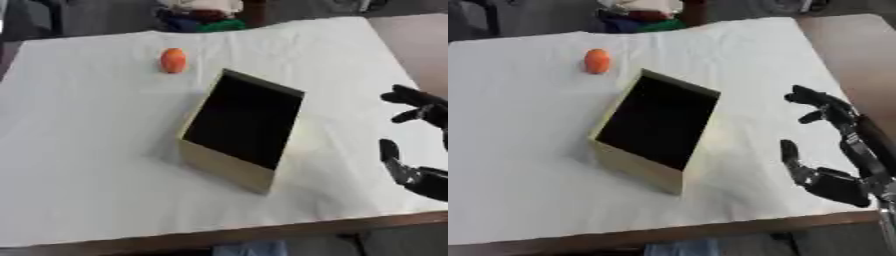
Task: Pick up objects on the table and place them in the box.
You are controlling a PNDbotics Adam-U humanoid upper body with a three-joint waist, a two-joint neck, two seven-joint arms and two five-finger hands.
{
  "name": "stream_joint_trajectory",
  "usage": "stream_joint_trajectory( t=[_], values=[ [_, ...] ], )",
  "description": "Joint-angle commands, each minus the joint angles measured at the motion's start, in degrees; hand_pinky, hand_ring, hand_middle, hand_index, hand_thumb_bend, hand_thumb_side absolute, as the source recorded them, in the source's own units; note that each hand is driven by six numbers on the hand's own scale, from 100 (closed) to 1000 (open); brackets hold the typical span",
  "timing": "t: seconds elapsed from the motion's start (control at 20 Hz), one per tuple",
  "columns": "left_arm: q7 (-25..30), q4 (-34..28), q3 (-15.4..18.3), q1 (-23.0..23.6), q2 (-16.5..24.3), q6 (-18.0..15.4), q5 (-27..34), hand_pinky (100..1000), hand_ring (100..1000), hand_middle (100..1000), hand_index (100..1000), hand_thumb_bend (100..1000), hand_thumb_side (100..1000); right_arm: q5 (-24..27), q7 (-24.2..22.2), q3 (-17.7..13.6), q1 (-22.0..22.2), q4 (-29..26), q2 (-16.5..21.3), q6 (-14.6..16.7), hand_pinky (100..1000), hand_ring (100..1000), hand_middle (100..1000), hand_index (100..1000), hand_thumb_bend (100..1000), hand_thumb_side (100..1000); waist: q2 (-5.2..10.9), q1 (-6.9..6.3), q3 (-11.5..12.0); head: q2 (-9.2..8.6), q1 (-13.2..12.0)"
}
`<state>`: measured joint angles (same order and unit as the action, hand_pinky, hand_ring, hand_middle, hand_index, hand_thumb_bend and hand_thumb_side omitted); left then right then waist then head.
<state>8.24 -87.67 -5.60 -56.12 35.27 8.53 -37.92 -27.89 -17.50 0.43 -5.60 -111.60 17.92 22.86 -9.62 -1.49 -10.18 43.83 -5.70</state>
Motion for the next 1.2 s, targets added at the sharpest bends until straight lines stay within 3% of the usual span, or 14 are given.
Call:
stream_joint_trajectory(
  t=[0.05,0.3,0.5,0.65,1.2],
  values=[
    [2.42,11.83,-1.4,-4.38,1.06,-2.11,-5.56,795,759,763,865,301,710,0.76,-0.62,0.29,-0.82,-0.9,0.9,0.31,685,889,839,1000,100,286,0.64,-0.15,-0.65,0.28,-1.02],
    [5.66,29.24,-0.45,-8.04,-2.82,-6.47,-15.1,825,786,785,888,398,672,1.53,-1.41,1.01,-1.71,-0.9,0.73,0.68,683,889,839,1000,100,288,0.53,-0.61,-3.05,0.28,-3.03],
    [7.02,37.84,1.33,-9.18,-5.09,-7.83,-20.51,828,784,783,884,456,611,1.97,-1.9,1.32,-2.26,-0.96,0.95,0.86,683,889,839,1000,100,288,0.33,-1.1,-4.44,0.14,-4.17],
    [8.05,41.08,2.28,-9.15,-6.07,-8.44,-23.39,824,780,779,880,487,575,2.23,-2.14,1.46,-2.72,-1.03,1.0,0.92,682,889,839,1000,100,291,0.06,-1.48,-5.02,-0.13,-4.51],
    [6.64,46.34,4.25,-6.85,-7.42,-6.62,-26.98,797,738,741,851,420,507,2.46,-2.31,1.46,-3.98,-1.32,0.81,0.9,679,888,838,1000,100,298,-1.45,-2.37,-6.46,-1.16,-5.53]
  ],
)
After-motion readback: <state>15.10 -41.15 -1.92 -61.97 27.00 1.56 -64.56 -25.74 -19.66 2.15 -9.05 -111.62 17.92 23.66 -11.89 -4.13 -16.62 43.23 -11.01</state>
